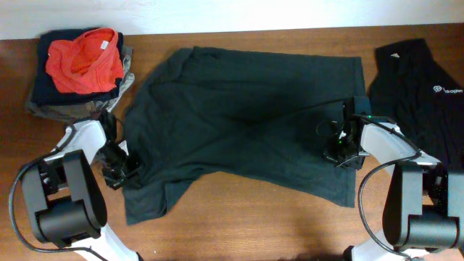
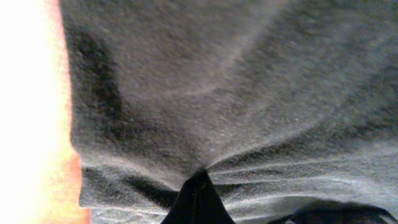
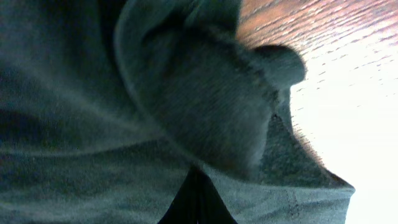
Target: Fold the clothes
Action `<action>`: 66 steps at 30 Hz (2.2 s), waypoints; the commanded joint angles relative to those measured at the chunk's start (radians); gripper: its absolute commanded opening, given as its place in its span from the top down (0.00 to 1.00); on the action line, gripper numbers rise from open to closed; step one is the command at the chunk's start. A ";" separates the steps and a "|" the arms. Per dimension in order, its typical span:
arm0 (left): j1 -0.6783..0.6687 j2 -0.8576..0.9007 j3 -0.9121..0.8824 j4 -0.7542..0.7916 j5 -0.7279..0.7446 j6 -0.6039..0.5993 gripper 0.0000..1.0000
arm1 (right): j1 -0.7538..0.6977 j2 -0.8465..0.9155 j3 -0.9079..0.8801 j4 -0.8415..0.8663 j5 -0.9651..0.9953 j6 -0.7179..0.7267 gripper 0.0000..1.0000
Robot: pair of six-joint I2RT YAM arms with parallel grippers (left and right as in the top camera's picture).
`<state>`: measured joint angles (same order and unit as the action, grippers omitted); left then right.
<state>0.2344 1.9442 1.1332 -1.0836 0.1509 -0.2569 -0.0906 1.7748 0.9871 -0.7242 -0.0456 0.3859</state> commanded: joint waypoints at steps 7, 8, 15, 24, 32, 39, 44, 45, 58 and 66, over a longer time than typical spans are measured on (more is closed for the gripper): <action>0.027 0.090 -0.084 -0.052 -0.060 -0.018 0.99 | -0.079 0.116 0.023 0.031 0.005 0.042 0.96; 0.028 0.085 -0.086 -0.056 -0.060 -0.018 0.99 | -0.094 0.116 0.032 0.021 0.004 0.042 0.96; 0.027 -0.035 -0.169 -0.065 -0.002 -0.014 1.00 | -0.190 0.116 0.100 -0.049 0.005 0.012 0.96; 0.027 -0.241 -0.238 -0.066 0.019 -0.012 1.00 | -0.206 0.116 0.112 -0.057 0.006 0.017 0.96; 0.027 -0.288 -0.238 -0.063 0.022 -0.012 0.99 | -0.249 0.116 0.165 -0.188 0.115 0.089 0.96; 0.027 -0.299 -0.235 -0.055 0.021 -0.011 0.99 | -0.297 0.116 0.279 -0.299 0.111 0.056 0.96; 0.010 -0.370 -0.210 -0.055 0.023 0.041 1.00 | -0.297 0.114 0.367 -0.381 0.102 0.076 0.96; 0.002 -0.390 -0.203 -0.054 0.022 0.043 1.00 | -0.296 0.114 0.383 -0.394 0.087 0.076 0.96; -0.240 -0.461 -0.166 0.088 0.097 0.091 0.99 | -0.202 0.100 0.367 -0.429 -0.192 -0.159 0.96; -0.261 -0.339 -0.166 0.116 0.097 0.090 0.99 | -0.193 0.100 0.200 -0.289 -0.152 -0.093 0.96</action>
<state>-0.0242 1.5730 0.9619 -0.9794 0.2359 -0.1688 -0.2806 1.8862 1.2320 -1.0370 -0.2142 0.2779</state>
